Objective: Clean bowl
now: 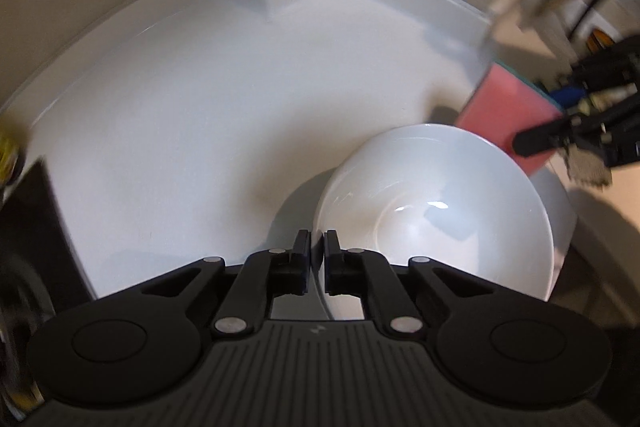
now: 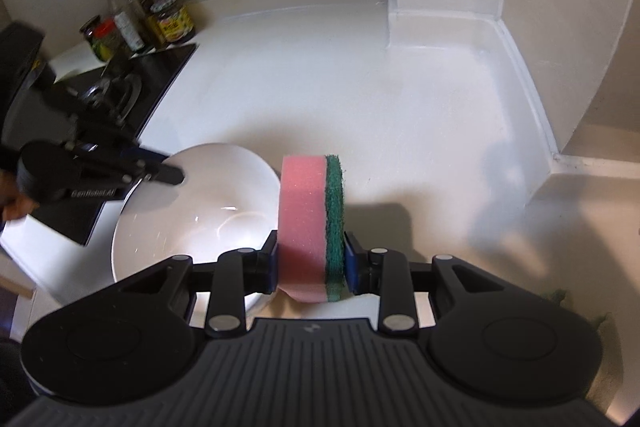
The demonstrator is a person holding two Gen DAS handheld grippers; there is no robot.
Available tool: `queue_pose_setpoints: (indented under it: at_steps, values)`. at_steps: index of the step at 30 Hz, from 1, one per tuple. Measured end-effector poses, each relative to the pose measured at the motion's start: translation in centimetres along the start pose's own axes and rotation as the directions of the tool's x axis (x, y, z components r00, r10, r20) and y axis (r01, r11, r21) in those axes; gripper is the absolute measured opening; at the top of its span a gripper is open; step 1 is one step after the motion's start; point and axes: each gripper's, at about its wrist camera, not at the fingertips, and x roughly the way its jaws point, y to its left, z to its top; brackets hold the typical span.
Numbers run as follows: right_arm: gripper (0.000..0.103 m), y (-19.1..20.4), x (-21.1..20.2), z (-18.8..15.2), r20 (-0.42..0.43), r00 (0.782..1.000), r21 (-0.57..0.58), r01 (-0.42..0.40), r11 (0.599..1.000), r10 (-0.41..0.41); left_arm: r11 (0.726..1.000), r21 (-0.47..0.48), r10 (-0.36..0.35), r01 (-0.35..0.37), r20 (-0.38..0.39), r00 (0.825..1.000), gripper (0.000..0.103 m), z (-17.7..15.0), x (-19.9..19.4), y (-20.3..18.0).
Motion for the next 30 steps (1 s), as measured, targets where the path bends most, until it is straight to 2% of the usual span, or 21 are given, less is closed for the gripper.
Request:
queue_pose_setpoints:
  at_steps: [1, 4, 7, 8, 11, 14, 17, 19, 21, 23, 25, 27, 30]
  values:
    - [0.027, -0.1, 0.1, 0.2, -0.002, 1.0, -0.009, 0.004, 1.0, -0.004, 0.997, 0.072, -0.017, 0.018, -0.003, 1.0, 0.004, 0.6, 0.3, -0.1]
    - [0.027, -0.1, 0.3, 0.7, 0.002, 1.0, -0.033, 0.03, 0.999, -0.03, 0.98, 0.187, -0.063, 0.064, -0.009, 0.998, 0.004, 2.1, 0.9, -0.1]
    - [0.027, -0.1, 0.5, 1.0, 0.012, 0.999, -0.034, 0.054, 0.998, -0.053, 0.976, 0.202, -0.08, 0.079, -0.008, 0.997, 0.005, 3.1, 1.3, 0.1]
    - [0.027, -0.2, 0.4, 1.0, 0.014, 0.998, -0.029, 0.055, 0.998, -0.055, 0.981, 0.178, -0.075, 0.075, -0.007, 0.997, 0.006, 3.3, 1.3, 0.1]
    - [0.027, -0.3, 0.2, 0.7, 0.024, 0.998, -0.008, 0.051, 0.999, -0.051, 1.0, -0.008, -0.024, 0.024, 0.009, 1.0, 0.008, 2.4, 0.6, 0.3]
    - [0.027, -0.4, 0.0, 0.1, 0.039, 0.998, 0.021, 0.043, 0.999, -0.044, 0.981, -0.193, 0.025, -0.02, 0.021, 0.999, 0.008, 0.2, -0.9, 0.4]
    - [0.027, -0.2, -0.3, -0.6, 0.051, 0.998, 0.039, 0.037, 0.999, -0.039, 0.956, -0.29, 0.049, -0.032, 0.049, 0.998, 0.008, -1.8, -1.9, 0.2]
    - [0.027, 0.1, -0.4, -0.8, 0.049, 0.998, 0.034, 0.036, 0.999, -0.038, 0.95, -0.313, 0.041, -0.022, 0.052, 0.998, 0.008, -2.2, -1.9, 0.3]
    - [0.027, 0.4, -0.5, -1.0, 0.04, 0.999, 0.019, 0.036, 0.999, -0.037, 0.967, -0.254, 0.028, -0.021, 0.023, 0.999, 0.004, -2.1, -1.5, 0.3]
    - [0.027, 0.5, -0.6, -0.9, 0.019, 0.999, -0.01, 0.028, 1.0, -0.028, 0.99, -0.142, 0.022, -0.021, 0.003, 1.0, 0.004, -1.4, -1.0, 0.0]
    - [0.027, 0.3, -0.7, -0.7, 0.006, 1.0, -0.021, 0.016, 1.0, -0.016, 0.999, -0.035, 0.008, -0.009, -0.009, 1.0, 0.005, -0.3, -0.3, -0.1]
    - [0.027, 0.0, -0.4, -0.2, 0.003, 1.0, -0.019, 0.011, 1.0, -0.011, 0.999, 0.053, -0.006, 0.007, -0.007, 1.0, 0.005, 0.6, 0.2, -0.2]
    - [0.027, 0.3, 0.2, 0.8, 0.012, 0.999, -0.047, 0.039, 0.998, -0.039, 0.983, 0.184, -0.019, 0.019, 0.0, 1.0, 0.006, 2.0, 1.0, -0.7]
